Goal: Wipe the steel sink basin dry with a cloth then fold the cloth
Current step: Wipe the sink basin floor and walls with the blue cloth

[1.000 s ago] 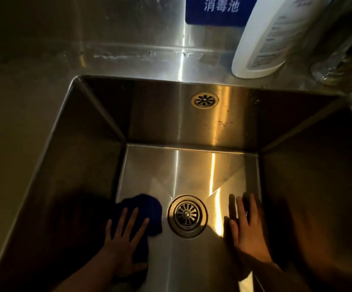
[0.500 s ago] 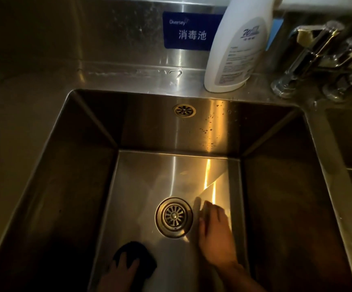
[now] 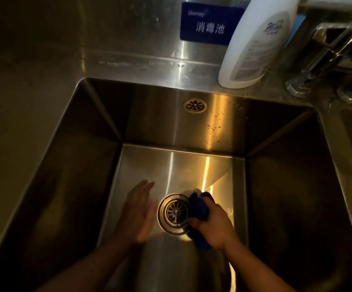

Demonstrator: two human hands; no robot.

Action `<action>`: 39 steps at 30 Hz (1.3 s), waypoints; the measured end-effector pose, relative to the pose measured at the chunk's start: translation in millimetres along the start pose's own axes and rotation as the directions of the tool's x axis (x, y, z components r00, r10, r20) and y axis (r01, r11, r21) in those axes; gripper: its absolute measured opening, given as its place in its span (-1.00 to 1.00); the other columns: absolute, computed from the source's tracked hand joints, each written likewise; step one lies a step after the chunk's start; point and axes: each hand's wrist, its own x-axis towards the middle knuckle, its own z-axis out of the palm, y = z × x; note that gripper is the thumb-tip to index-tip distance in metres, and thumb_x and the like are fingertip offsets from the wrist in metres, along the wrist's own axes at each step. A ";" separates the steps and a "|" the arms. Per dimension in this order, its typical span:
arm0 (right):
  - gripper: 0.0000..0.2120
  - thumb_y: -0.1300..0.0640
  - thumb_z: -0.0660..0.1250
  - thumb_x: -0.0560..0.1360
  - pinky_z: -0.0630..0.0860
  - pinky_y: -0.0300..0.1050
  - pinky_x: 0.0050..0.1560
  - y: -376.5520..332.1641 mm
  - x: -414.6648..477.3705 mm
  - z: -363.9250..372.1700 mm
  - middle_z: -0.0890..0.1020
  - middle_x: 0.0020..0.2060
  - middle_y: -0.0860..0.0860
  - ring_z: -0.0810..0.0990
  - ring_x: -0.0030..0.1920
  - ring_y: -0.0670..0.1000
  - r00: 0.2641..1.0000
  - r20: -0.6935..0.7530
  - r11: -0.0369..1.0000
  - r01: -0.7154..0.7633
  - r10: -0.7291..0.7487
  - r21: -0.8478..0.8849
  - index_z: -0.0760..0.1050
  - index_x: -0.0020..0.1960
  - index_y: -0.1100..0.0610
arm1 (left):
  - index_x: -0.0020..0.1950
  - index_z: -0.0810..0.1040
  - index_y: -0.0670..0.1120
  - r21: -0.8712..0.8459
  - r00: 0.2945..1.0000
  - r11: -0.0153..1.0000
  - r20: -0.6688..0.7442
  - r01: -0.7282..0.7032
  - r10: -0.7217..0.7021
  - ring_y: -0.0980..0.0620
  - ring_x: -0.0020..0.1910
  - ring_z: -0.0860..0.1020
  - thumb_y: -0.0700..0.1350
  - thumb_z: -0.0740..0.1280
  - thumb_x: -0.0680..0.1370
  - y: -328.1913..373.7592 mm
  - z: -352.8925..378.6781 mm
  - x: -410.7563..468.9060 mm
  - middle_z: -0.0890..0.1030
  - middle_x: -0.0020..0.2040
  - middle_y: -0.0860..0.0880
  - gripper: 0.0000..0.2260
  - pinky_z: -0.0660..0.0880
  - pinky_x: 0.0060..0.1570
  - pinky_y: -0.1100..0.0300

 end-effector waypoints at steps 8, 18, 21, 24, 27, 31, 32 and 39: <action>-0.34 -0.20 0.13 0.53 0.07 0.35 0.37 6.7 24.8 75.4 0.06 0.49 0.14 0.03 0.46 0.26 0.982 0.153 0.640 0.189 -0.112 -0.745 -0.07 0.51 -0.06 | 0.52 0.20 -0.07 0.562 0.994 0.827 0.107 -0.034 -0.031 -0.26 0.53 0.03 0.16 -0.15 0.51 -69.6 23.1 36.6 0.08 0.55 -0.24 -0.37 -0.01 0.45 -0.17; -0.53 -0.04 0.14 0.56 0.25 0.21 0.28 10.2 45.9 101.1 0.26 0.38 0.20 0.23 0.35 0.25 0.990 0.044 0.661 0.120 -0.131 -0.741 0.15 0.41 0.05 | 0.51 0.23 -0.07 0.593 0.994 0.803 0.109 -0.067 0.003 -0.28 0.50 0.12 0.12 -0.03 0.54 -81.1 32.0 30.7 0.16 0.52 -0.26 -0.43 0.13 0.41 -0.28; -0.55 -0.05 0.14 0.55 0.26 0.20 0.26 9.8 49.3 105.4 0.29 0.36 0.19 0.22 0.35 0.26 0.994 -0.005 0.692 0.073 -0.110 -0.718 0.18 0.39 0.03 | 0.51 0.24 -0.07 0.595 0.996 0.800 0.089 -0.073 0.025 -0.27 0.50 0.14 0.11 -0.01 0.54 -83.6 32.9 29.3 0.18 0.52 -0.26 -0.44 0.15 0.41 -0.27; -0.53 -0.08 0.16 0.54 0.25 0.21 0.30 7.5 50.9 105.4 0.27 0.39 0.17 0.19 0.38 0.26 0.998 0.001 0.716 0.046 -0.063 -0.696 0.18 0.40 0.00 | 0.51 0.24 -0.06 0.596 0.997 0.800 0.076 -0.070 0.030 -0.26 0.50 0.15 0.11 -0.01 0.54 -82.3 33.9 29.6 0.18 0.52 -0.25 -0.45 0.14 0.41 -0.26; -0.51 -0.08 0.20 0.51 0.32 0.14 0.31 -1.8 52.4 92.6 0.31 0.39 0.12 0.22 0.39 0.23 0.999 0.006 0.800 0.029 -0.031 -0.600 0.22 0.40 0.00 | 0.49 0.27 -0.06 0.588 0.996 0.805 0.076 -0.076 0.038 -0.28 0.48 0.18 0.11 0.00 0.54 -82.0 32.8 28.9 0.22 0.50 -0.26 -0.45 0.17 0.39 -0.28; -0.55 -0.05 0.22 0.48 0.43 0.01 0.23 -13.8 44.8 69.0 0.41 0.32 0.04 0.35 0.31 0.14 0.998 -0.051 0.946 0.027 -0.046 -0.322 0.31 0.34 0.01 | 0.52 0.22 -0.05 0.574 0.998 0.816 0.062 -0.058 0.027 -0.28 0.50 0.13 0.12 -0.02 0.54 -82.4 30.7 30.6 0.17 0.52 -0.24 -0.43 0.11 0.41 -0.28; -0.54 -0.07 0.21 0.47 0.40 0.01 0.23 -14.7 37.8 69.7 0.39 0.32 0.05 0.33 0.30 0.14 0.992 -0.052 0.914 0.084 -0.114 -0.397 0.30 0.35 -0.01 | 0.52 0.22 -0.05 0.571 0.999 0.820 0.040 -0.041 0.022 -0.27 0.50 0.14 0.11 -0.01 0.53 -81.3 30.4 33.1 0.18 0.52 -0.24 -0.43 0.11 0.41 -0.27; -0.52 -0.28 0.50 0.08 0.62 0.01 -0.18 1.4 -12.1 112.6 0.67 -0.03 -0.04 0.66 -0.05 0.02 0.900 0.273 0.443 0.410 -0.341 -0.797 0.56 -0.03 -0.25 | 0.54 0.14 0.03 0.581 0.999 0.814 0.032 -0.006 -0.016 -0.22 0.53 0.02 0.14 -0.06 0.53 -85.2 37.2 43.2 0.08 0.56 -0.19 -0.42 0.02 0.44 -0.22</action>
